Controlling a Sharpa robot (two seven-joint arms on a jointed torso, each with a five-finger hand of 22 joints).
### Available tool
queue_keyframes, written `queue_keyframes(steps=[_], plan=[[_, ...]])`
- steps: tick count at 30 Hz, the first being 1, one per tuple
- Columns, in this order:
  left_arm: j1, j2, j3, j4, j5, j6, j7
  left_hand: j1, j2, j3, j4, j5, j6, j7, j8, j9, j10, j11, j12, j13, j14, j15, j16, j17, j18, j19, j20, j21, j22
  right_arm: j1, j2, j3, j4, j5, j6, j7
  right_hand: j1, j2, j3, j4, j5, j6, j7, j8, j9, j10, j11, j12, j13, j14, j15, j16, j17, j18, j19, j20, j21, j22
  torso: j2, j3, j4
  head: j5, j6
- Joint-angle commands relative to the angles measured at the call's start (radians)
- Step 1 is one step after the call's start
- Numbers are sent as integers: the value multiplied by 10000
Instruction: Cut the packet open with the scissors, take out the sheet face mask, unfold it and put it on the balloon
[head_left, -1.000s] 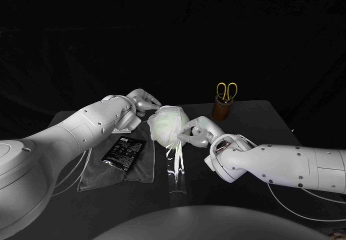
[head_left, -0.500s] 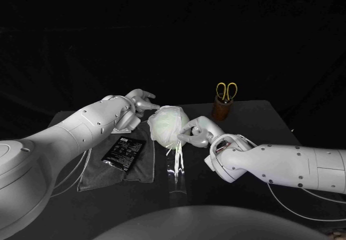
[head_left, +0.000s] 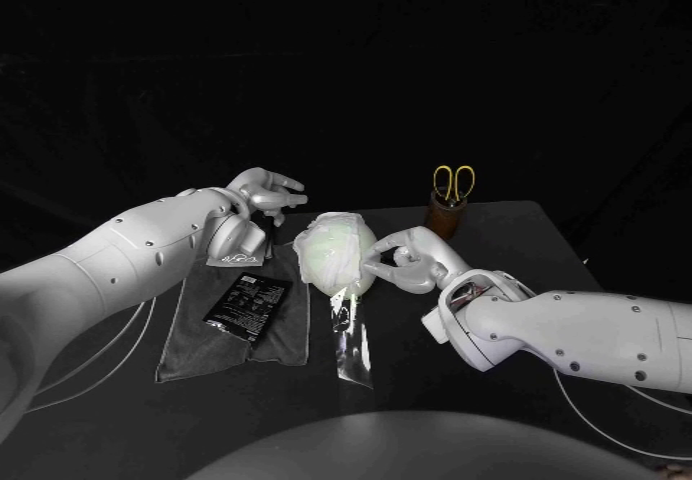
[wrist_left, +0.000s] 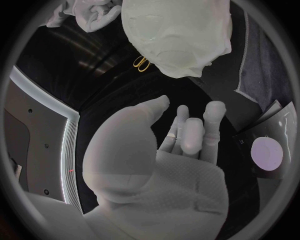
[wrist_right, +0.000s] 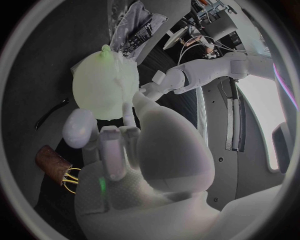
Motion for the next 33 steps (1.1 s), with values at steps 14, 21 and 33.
queue_keyframes(steps=[14, 21, 33], plan=[[20, -2338, 65, 3275, -109, -1000, 2038, 107, -179, 6, -95, -18, 1461, 175, 1262, 409, -385, 384, -3357, -2323, -5102, 470, -4108, -5480, 139, -2425, 390, -3917, -2636, -8, -848, 1, 397, 385, 11, 464, -184, -40, 61, 68, 283, 119, 12, -2, -10, 1078, 89, 34, 2626, 1081, -15, 54, 2634, 127, -187, 40, -179, -103, 23, 5, 1, 13, 2], [-176, -3085, 36, 4397, -1734, -1675, 2567, 288, -276, -322, -133, -24, 1997, 40, 1453, 302, 355, 648, -4773, -3391, -6775, 960, -6141, -6803, -123, -3748, 1058, -6891, -4735, -36, -554, 2, 238, -639, 429, -1044, -314, -82, 11, 129, 218, 172, -7, 13, -3, 1078, 77, 34, 2626, 1081, -19, 54, 2634, 126, -175, 46, -171, -78, 21, -13, -1, 6, 2], [-537, -3641, 19, 5191, -2011, -2398, 2980, 641, -189, -553, -197, -28, 2186, 364, 1302, 56, 705, 603, -5962, -3785, -7045, 1050, -7220, -7719, -514, -3707, 1078, -8371, -6091, -87, -80, 3, 8, -2921, 246, -2461, -354, -161, -26, 128, 147, 200, -30, 14, -2, 1078, 56, 34, 2626, 1081, -36, 54, 2634, 103, -85, 38, -80, 45, 36, 5, -34, 13, 2]])
